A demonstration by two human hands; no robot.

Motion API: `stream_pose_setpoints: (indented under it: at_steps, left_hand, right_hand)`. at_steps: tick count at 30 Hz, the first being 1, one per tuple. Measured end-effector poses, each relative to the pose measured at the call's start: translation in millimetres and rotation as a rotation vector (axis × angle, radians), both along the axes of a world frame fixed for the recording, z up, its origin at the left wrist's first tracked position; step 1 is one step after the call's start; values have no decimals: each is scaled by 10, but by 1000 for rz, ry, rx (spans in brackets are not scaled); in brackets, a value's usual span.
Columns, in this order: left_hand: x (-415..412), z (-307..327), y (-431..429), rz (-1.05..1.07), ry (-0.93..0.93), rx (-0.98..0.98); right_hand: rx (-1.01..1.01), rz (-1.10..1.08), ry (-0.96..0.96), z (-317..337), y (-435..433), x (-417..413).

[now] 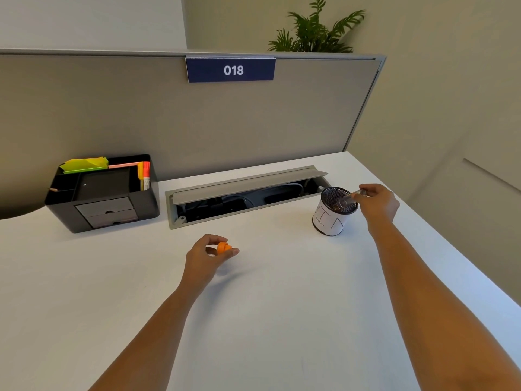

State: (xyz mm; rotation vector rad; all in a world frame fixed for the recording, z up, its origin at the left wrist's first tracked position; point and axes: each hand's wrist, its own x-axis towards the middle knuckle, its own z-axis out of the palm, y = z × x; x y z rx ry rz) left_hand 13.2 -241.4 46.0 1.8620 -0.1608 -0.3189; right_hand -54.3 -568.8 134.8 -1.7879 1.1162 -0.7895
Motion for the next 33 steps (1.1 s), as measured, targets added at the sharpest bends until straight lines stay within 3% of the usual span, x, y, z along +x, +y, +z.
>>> stream_pose_setpoints:
  at_steps: [9,14,17,22,29,33]
  left_hand:
    - [-23,34,-10,-30,-31,45]
    - [-10,45,-18,-24,-27,49]
    - [-5,56,-19,-30,-27,43]
    - [-1,100,-38,-15,-38,-14]
    - [1,315,-130,18,32,-194]
    - [5,505,-116,17,98,-284]
  right_hand:
    - [-5,19,-26,-4,-1,-3]
    - [-38,170,68,-21,33,-18]
    - [9,82,-7,-17,36,-22]
    - [374,-94,-266,13,74,-14]
    - [933,156,-632,90,629,82]
    - [1163,334,-682,111,1145,165]
